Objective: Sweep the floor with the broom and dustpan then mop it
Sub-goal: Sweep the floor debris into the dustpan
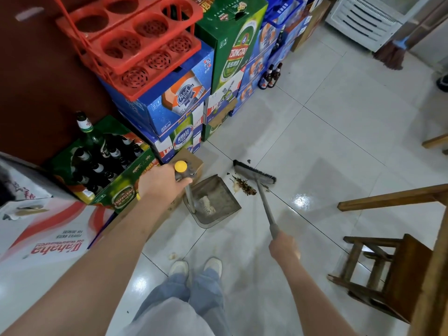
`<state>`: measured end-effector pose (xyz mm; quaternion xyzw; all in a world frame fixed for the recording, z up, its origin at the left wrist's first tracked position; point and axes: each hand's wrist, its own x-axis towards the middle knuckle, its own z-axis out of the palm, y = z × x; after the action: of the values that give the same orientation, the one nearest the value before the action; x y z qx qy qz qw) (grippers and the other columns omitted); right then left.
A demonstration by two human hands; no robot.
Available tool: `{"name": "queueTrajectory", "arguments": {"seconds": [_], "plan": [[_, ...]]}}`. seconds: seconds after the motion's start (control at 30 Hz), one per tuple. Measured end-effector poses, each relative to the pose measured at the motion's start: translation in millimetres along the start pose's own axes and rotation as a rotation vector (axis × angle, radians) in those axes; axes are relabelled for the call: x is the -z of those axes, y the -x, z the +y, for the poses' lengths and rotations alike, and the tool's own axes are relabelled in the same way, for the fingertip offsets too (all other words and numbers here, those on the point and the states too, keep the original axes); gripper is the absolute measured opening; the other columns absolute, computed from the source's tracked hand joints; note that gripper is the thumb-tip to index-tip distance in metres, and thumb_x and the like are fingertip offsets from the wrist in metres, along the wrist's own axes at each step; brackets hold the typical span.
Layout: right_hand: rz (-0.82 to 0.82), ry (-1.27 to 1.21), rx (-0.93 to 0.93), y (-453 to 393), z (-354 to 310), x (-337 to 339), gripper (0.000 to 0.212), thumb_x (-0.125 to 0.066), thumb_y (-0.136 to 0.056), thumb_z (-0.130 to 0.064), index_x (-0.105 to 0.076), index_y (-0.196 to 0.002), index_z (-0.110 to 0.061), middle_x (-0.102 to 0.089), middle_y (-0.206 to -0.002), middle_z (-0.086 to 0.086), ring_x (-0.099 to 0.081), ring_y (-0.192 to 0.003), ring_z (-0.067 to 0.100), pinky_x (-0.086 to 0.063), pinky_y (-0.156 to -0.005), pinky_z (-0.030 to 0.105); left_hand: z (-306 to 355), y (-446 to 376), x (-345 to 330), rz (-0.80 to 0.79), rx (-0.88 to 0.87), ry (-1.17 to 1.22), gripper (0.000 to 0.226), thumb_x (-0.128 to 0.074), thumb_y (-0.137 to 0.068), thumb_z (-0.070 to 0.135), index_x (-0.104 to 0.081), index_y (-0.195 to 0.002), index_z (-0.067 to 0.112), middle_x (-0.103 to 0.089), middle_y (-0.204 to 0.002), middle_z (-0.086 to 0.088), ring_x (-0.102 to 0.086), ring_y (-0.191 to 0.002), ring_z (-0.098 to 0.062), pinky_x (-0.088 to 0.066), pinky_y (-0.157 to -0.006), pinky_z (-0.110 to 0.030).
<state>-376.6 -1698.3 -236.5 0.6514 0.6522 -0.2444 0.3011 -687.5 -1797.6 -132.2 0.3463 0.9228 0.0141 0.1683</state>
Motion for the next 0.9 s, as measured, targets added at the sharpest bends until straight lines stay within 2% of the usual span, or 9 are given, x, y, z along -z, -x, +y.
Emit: {"name": "queueTrajectory", "arguments": {"seconds": [0.13, 0.23, 0.37, 0.47, 0.57, 0.63, 0.77, 0.9], "plan": [[0.045, -0.128, -0.053, 11, 21, -7, 0.035, -0.040, -0.093, -0.012, -0.056, -0.125, -0.012, -0.063, -0.114, 0.011, -0.060, -0.105, 0.031, -0.049, -0.076, 0.034, 1, 3, 1, 0.009, -0.018, -0.004, 0.048, -0.061, -0.082, 0.059, -0.060, -0.091, 0.012, -0.069, -0.089, -0.009, -0.066, -0.086, -0.027, -0.042, -0.059, -0.026], [0.074, -0.198, -0.066, 18, 35, -12, 0.034, -0.041, -0.094, -0.019, -0.057, -0.124, -0.013, -0.062, -0.116, 0.014, -0.058, -0.108, 0.033, -0.048, -0.081, 0.037, 0, 4, 1, 0.022, -0.029, 0.008, 0.047, -0.062, -0.081, 0.058, -0.060, -0.089, 0.011, -0.069, -0.090, -0.010, -0.066, -0.087, -0.028, -0.042, -0.061, -0.027], [0.086, -0.245, -0.053, 13, 29, -6, 0.034, -0.041, -0.095, -0.020, -0.057, -0.125, -0.015, -0.063, -0.112, 0.014, -0.058, -0.105, 0.034, -0.044, -0.074, 0.034, 1, 5, 1, 0.012, -0.020, 0.017, 0.049, -0.063, -0.082, 0.057, -0.059, -0.093, 0.009, -0.068, -0.096, -0.012, -0.065, -0.093, -0.030, -0.043, -0.065, -0.028], [0.081, -0.276, -0.077, -1, 10, 5, 0.031, -0.042, -0.095, -0.020, -0.058, -0.120, -0.010, -0.063, -0.109, 0.015, -0.060, -0.102, 0.034, -0.043, -0.071, 0.033, -1, 4, -1, 0.017, -0.022, 0.014, 0.050, -0.062, -0.081, 0.060, -0.057, -0.090, 0.011, -0.069, -0.094, -0.011, -0.066, -0.090, -0.029, -0.048, -0.067, -0.030], [0.068, -0.324, -0.094, -15, -12, 14, 0.029, -0.045, -0.093, -0.020, -0.059, -0.115, -0.006, -0.063, -0.105, 0.014, -0.062, -0.099, 0.036, -0.050, -0.073, 0.036, -3, 2, -1, 0.006, -0.018, 0.010, 0.050, -0.061, -0.081, 0.060, -0.057, -0.089, 0.011, -0.068, -0.092, -0.010, -0.066, -0.088, -0.028, -0.045, -0.064, -0.028], [0.059, -0.359, -0.100, -24, -22, 19, 0.029, -0.046, -0.090, -0.019, -0.059, -0.112, -0.005, -0.063, -0.102, 0.014, -0.065, -0.093, 0.038, -0.057, -0.077, 0.042, -4, 1, -1, 0.005, -0.016, 0.002, 0.050, -0.061, -0.081, 0.061, -0.058, -0.091, 0.012, -0.068, -0.092, -0.009, -0.066, -0.088, -0.027, -0.044, -0.063, -0.028], [-0.001, -0.384, -0.092, -31, -31, 24, 0.027, -0.045, -0.088, -0.015, -0.057, -0.109, -0.004, -0.061, -0.096, 0.014, -0.065, -0.081, 0.035, -0.060, -0.068, 0.046, -5, -1, -2, 0.004, -0.009, -0.002, 0.049, -0.059, -0.081, 0.062, -0.060, -0.091, 0.014, -0.068, -0.089, -0.007, -0.065, -0.084, -0.025, -0.044, -0.061, -0.027], [-0.035, -0.321, -0.070, -19, -21, 8, 0.028, -0.045, -0.088, -0.015, -0.057, -0.110, -0.003, -0.059, -0.095, 0.012, -0.064, -0.088, 0.035, -0.059, -0.074, 0.045, -4, 1, -2, 0.017, -0.016, 0.023, 0.047, -0.062, -0.081, 0.059, -0.058, -0.090, 0.012, -0.068, -0.092, -0.009, -0.065, -0.088, -0.027, -0.044, -0.064, -0.027]]}}
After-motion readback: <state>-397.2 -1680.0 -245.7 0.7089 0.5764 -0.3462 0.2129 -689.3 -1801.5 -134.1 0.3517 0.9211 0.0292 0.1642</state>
